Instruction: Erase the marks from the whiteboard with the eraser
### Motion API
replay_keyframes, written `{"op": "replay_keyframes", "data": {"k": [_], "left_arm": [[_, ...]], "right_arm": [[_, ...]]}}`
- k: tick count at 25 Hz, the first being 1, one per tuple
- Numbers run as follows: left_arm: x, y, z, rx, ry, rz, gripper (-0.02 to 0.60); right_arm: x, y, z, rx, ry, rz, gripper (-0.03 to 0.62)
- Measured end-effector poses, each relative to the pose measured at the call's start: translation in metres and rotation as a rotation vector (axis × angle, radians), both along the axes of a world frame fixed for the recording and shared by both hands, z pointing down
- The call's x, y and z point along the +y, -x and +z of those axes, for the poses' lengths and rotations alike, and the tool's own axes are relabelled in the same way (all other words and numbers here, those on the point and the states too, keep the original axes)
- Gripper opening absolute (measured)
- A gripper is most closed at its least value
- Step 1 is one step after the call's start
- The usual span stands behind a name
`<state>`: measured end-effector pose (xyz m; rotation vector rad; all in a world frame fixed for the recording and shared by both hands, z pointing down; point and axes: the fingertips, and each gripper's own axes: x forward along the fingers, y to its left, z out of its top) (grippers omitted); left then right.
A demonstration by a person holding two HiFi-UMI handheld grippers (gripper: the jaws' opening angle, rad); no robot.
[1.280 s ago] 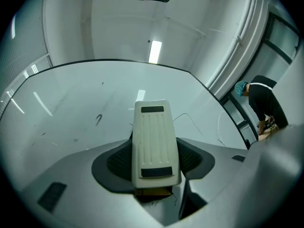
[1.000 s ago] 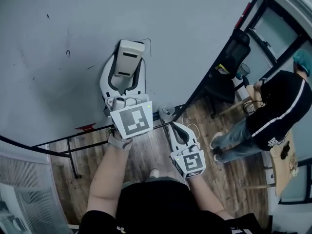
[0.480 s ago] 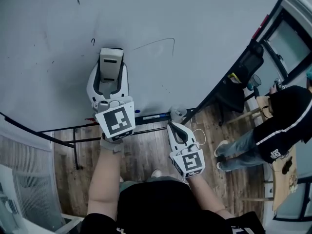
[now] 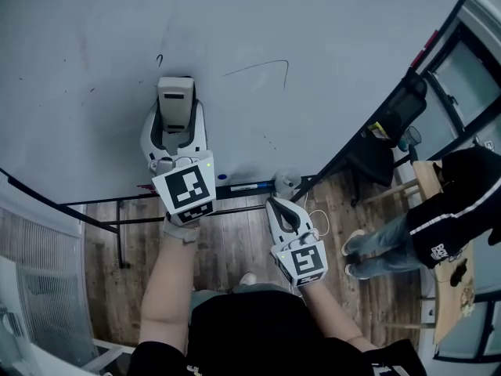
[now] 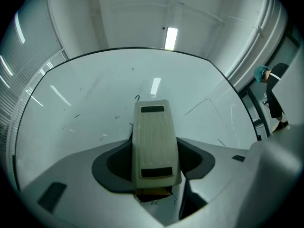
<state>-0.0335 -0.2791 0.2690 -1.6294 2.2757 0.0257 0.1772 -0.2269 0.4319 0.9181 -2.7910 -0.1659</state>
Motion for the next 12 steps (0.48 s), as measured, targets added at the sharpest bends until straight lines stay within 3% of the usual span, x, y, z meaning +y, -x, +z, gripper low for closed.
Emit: {"op": "replay_keyframes", "data": {"k": [12], "left_arm": [[-0.049,-0.103,-0.045,-0.094,-0.061,0.105,0.267]], "right_arm": [[-0.018,-0.086,-0.007,-0.007,-0.024,0.134,0.026]]}}
